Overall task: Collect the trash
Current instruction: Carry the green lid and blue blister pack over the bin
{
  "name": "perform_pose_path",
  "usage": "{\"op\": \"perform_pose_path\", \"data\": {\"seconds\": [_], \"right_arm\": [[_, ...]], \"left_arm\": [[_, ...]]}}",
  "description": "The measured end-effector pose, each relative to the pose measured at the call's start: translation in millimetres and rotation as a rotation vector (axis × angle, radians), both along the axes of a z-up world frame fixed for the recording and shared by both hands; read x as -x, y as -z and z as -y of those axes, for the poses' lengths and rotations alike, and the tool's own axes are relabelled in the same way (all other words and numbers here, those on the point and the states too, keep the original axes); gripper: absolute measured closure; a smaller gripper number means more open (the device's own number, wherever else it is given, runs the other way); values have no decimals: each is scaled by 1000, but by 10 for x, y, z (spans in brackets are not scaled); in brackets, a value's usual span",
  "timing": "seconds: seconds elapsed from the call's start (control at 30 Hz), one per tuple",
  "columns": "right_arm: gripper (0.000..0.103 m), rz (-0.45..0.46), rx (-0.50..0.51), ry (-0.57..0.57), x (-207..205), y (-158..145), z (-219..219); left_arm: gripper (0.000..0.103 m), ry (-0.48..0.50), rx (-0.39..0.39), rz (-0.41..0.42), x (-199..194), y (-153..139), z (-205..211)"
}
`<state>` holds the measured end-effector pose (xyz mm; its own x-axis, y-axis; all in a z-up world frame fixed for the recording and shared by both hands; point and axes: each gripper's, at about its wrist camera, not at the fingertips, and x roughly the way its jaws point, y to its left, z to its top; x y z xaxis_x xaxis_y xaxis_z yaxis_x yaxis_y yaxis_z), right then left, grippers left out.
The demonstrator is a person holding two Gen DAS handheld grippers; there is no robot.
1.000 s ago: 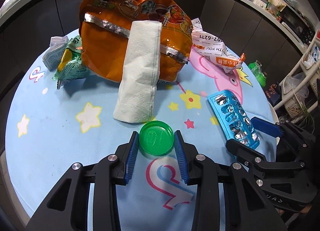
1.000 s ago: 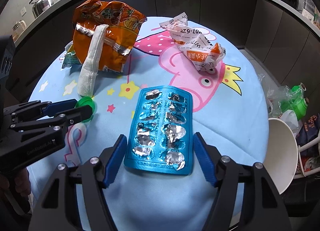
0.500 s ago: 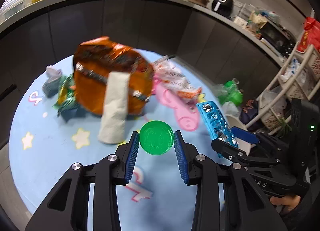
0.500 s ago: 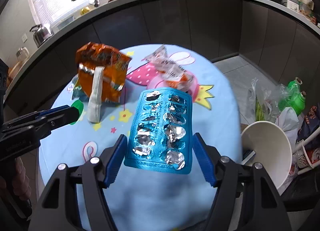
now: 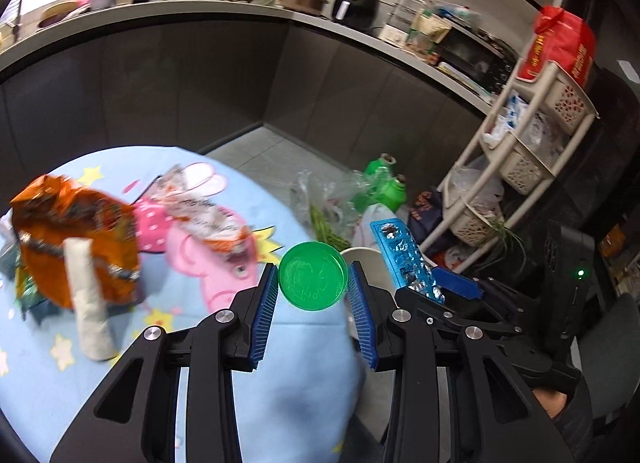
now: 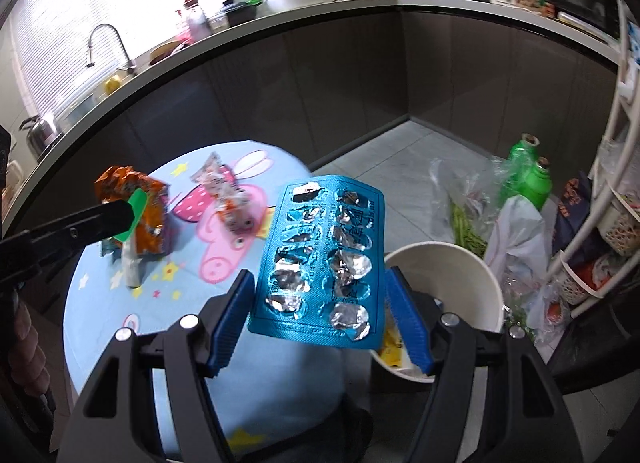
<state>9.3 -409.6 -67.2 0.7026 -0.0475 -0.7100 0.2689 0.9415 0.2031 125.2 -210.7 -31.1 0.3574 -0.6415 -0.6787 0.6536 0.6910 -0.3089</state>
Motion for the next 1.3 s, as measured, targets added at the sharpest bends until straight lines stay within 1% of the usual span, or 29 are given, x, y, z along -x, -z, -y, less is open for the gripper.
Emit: {"op": "perform_pose_path", "data": {"seconds": [0.1, 0.23, 0.4, 0.5, 0.7, 0.83, 1.07, 1.2, 1.3], "right_arm": [[36, -6, 0, 64, 137, 47, 253], [35, -15, -17, 127, 302, 154, 515], [35, -36, -43, 168, 434, 358, 743], [35, -59, -53, 181, 460, 533, 847], [35, -123, -89, 194, 435, 908, 983], [35, -161, -101, 190, 357, 1114, 1027], [35, -232, -94, 158, 169, 1415, 1060], [35, -257, -78, 136, 70, 1550, 1066], [35, -257, -73, 122, 32, 1596, 1075]], "left_arm": [[69, 46, 11, -11, -2, 3, 260], [69, 103, 6, -24, 35, 36, 576], [69, 168, -5, -54, 64, 169, 959], [69, 204, -11, -84, 69, 276, 1180], [69, 253, -31, -149, 10, 578, 1520], [69, 272, -67, -187, -45, 815, 1716], [69, 296, -119, -254, -127, 1217, 1879], [68, 303, -134, -261, -147, 1324, 1932], [69, 300, -140, -262, -165, 1356, 1955]]}}
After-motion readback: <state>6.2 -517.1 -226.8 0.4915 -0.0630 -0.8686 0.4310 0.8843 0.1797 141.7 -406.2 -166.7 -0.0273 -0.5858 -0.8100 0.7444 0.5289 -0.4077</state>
